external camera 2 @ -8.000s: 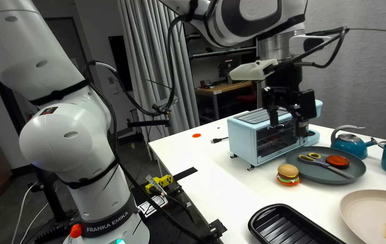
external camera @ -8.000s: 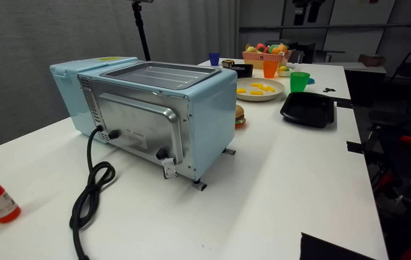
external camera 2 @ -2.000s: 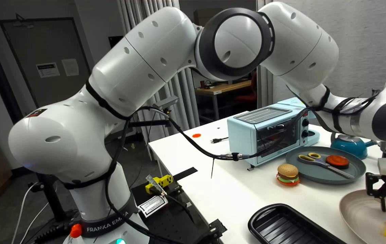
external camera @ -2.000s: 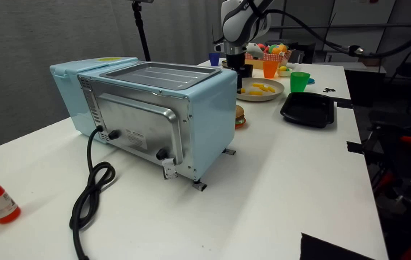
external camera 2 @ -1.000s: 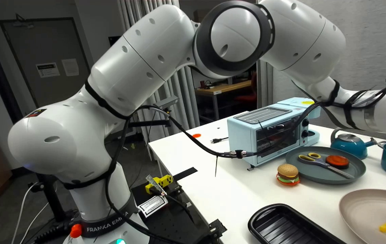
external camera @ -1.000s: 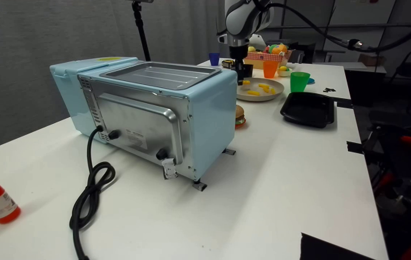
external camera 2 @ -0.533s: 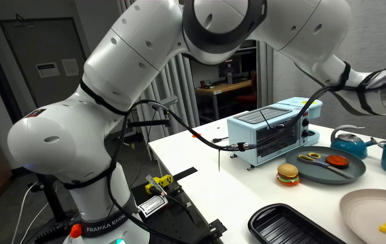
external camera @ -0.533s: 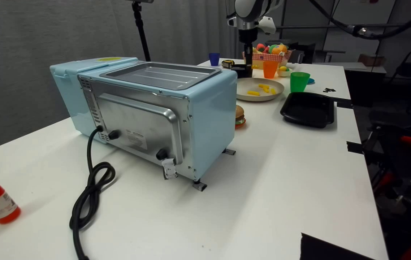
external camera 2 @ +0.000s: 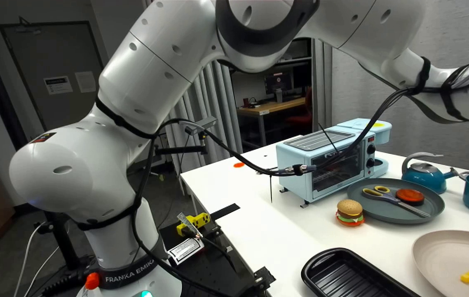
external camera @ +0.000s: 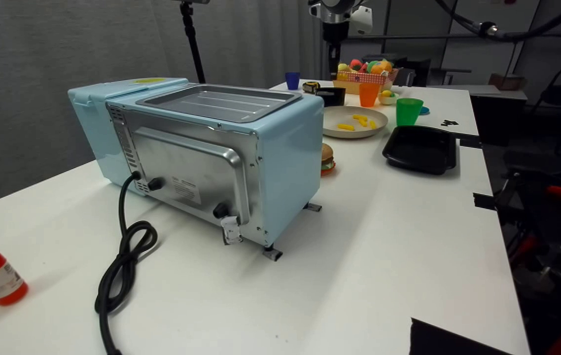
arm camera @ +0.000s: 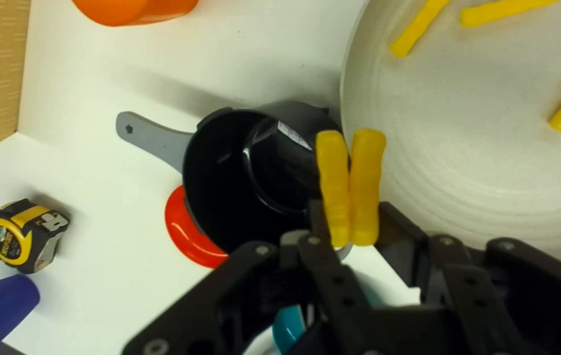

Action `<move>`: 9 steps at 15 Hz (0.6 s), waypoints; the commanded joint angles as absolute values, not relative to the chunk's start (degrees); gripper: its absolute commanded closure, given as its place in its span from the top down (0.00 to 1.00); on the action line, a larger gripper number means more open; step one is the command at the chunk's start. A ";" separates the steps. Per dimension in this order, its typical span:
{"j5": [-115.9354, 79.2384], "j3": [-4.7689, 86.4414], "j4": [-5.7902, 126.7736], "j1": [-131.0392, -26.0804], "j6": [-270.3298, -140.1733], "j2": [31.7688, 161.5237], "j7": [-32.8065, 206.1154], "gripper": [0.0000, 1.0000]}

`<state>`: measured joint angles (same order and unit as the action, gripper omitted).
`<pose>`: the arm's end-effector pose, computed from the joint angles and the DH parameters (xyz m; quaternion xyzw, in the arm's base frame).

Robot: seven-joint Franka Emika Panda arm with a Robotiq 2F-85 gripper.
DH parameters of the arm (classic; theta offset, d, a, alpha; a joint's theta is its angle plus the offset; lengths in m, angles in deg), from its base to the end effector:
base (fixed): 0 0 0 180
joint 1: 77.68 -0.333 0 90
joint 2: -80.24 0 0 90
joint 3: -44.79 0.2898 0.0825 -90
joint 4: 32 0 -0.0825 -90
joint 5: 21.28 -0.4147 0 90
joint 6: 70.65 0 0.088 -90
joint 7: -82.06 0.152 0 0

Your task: Take the objects on the plate and put them in the bin

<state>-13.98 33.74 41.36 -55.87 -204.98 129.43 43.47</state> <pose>0.6735 -0.4063 0.1856 0.9787 0.1286 0.0183 0.1592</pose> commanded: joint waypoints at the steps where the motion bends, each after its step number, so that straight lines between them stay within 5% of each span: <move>1: -12.96 34.33 34.47 -54.67 -206.60 133.88 46.88 0.08; 9: -12.19 33.30 22.41 -53.04 -206.34 142.70 52.42 0.08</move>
